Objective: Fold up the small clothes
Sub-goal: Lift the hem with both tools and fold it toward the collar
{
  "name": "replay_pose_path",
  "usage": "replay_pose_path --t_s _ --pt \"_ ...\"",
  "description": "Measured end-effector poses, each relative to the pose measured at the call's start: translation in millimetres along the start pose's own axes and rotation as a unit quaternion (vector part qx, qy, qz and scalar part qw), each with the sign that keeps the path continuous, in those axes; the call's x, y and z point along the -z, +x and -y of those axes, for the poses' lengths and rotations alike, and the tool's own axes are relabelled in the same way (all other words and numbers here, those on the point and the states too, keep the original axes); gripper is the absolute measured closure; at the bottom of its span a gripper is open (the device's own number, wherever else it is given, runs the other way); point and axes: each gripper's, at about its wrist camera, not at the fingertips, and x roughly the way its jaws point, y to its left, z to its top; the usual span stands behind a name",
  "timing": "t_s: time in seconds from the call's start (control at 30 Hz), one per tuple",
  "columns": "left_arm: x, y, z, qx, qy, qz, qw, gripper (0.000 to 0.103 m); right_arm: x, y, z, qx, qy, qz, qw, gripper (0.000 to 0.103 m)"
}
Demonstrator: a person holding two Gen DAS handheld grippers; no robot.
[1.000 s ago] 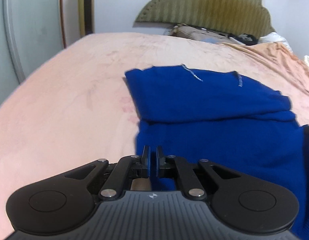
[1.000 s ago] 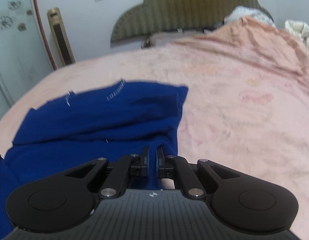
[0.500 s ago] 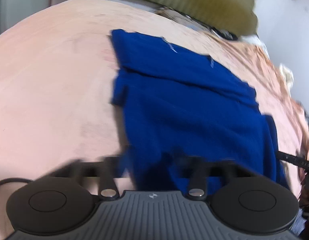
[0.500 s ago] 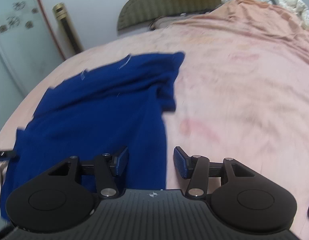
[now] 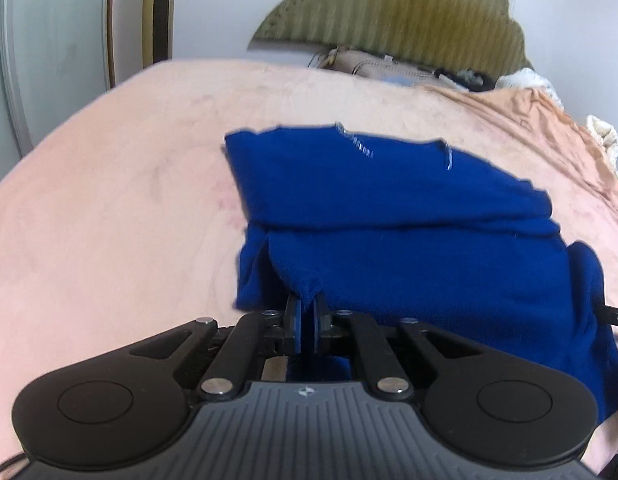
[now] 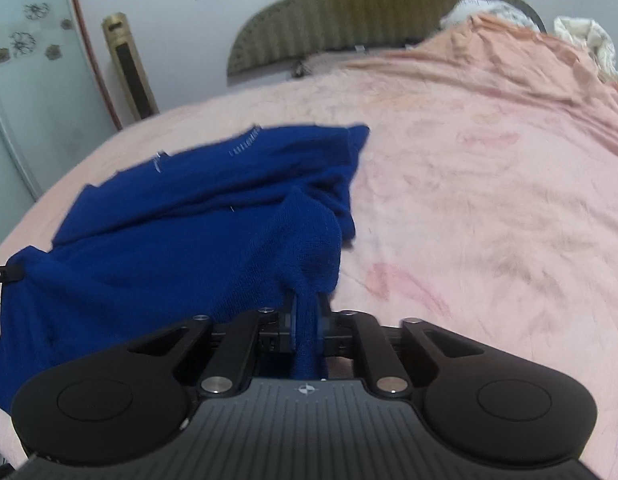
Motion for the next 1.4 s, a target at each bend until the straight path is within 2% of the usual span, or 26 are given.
replay_pose_path --t_s 0.07,0.1,0.13,0.17,0.2,0.23,0.27,0.33,0.4,0.47,0.53,0.63,0.7,0.73,0.8,0.83,0.87,0.9,0.97,1.03,1.1,1.17,1.4 --pt "9 -5 4 0.000 0.017 -0.001 0.9999 0.094 4 -8 3 0.000 -0.003 0.002 1.000 0.058" --pt "14 -9 6 -0.003 0.026 -0.001 0.9997 0.092 6 -12 4 0.002 -0.003 0.003 1.000 0.055" --pt "18 -12 7 -0.004 0.030 -0.003 0.9996 0.084 9 -16 7 0.004 -0.004 0.002 1.000 0.053" --pt "22 -15 7 -0.002 0.029 -0.007 0.9996 0.067 10 -19 10 0.004 -0.002 -0.001 1.000 0.053" --pt "27 -19 6 0.007 0.025 -0.011 0.9996 0.056 12 -23 13 0.002 0.002 -0.003 1.000 0.053" --pt "31 -23 5 0.017 0.020 -0.011 0.9996 0.037 14 -28 16 -0.005 0.009 -0.005 1.000 0.053" --pt "36 -28 3 0.030 0.014 -0.008 0.9994 0.031 17 -31 19 -0.012 0.014 -0.008 1.000 0.053" --pt "46 -35 2 0.052 0.007 -0.010 0.9986 0.031 23 -36 19 -0.027 0.019 -0.017 0.999 0.053" --pt "56 -37 -3 0.090 -0.009 -0.031 0.9954 0.031 31 -39 16 -0.042 0.019 -0.030 0.998 0.051" --pt "67 -34 -10 0.136 -0.039 -0.050 0.9887 0.030 41 -42 12 -0.061 0.019 -0.038 0.997 0.041" --pt "74 -40 -11 0.140 -0.042 -0.036 0.9886 0.030 48 -47 9 -0.081 0.017 -0.034 0.996 0.029" --pt "76 -43 -7 0.142 -0.032 -0.039 0.9886 0.030 54 -50 -2 -0.084 0.005 -0.033 0.996 0.026" --pt "77 -45 -1 0.140 -0.023 -0.041 0.9891 0.031 55 -51 -12 -0.079 -0.015 -0.033 0.996 0.032" --pt "76 -43 1 0.143 -0.019 -0.045 0.9886 0.031 55 -50 -16 -0.074 -0.021 -0.033 0.996 0.038" --pt "75 -41 5 0.161 -0.025 -0.055 0.9852 0.036 55 -48 -22 -0.064 -0.032 -0.030 0.997 0.044" --pt "75 -39 8 0.166 -0.028 -0.060 0.9838 0.047 55 -48 -23 -0.059 -0.034 -0.028 0.997 0.051" --pt "75 -39 10 0.163 -0.027 -0.062 0.9843 0.054 54 -46 -22 -0.055 -0.032 -0.028 0.998 0.060" --pt "75 -38 11 0.154 -0.022 -0.062 0.9858 0.058 53 -46 -20 -0.053 -0.027 -0.027 0.998 0.064" --pt "75 -38 12 0.138 -0.020 -0.064 0.9881 0.080 52 -47 -15 -0.051 -0.014 -0.027 0.998 0.081" --pt "74 -38 8 0.139 -0.029 -0.069 0.9874 0.090 51 -48 -10 -0.055 -0.003 -0.027 0.998 0.088" --pt "74 -42 8 0.143 -0.032 -0.069 0.9868 0.091 51 -51 -9 -0.063 0.003 -0.026 0.998 0.091" --pt "71 -51 13 0.141 -0.014 -0.060 0.9881 0.092 49 -58 -12 -0.077 -0.007 -0.023 0.997 0.091" --pt "52 -113 17 0.159 0.036 0.012 0.9866 0.092 27 -115 -17 -0.147 -0.046 0.024 0.988 0.091"
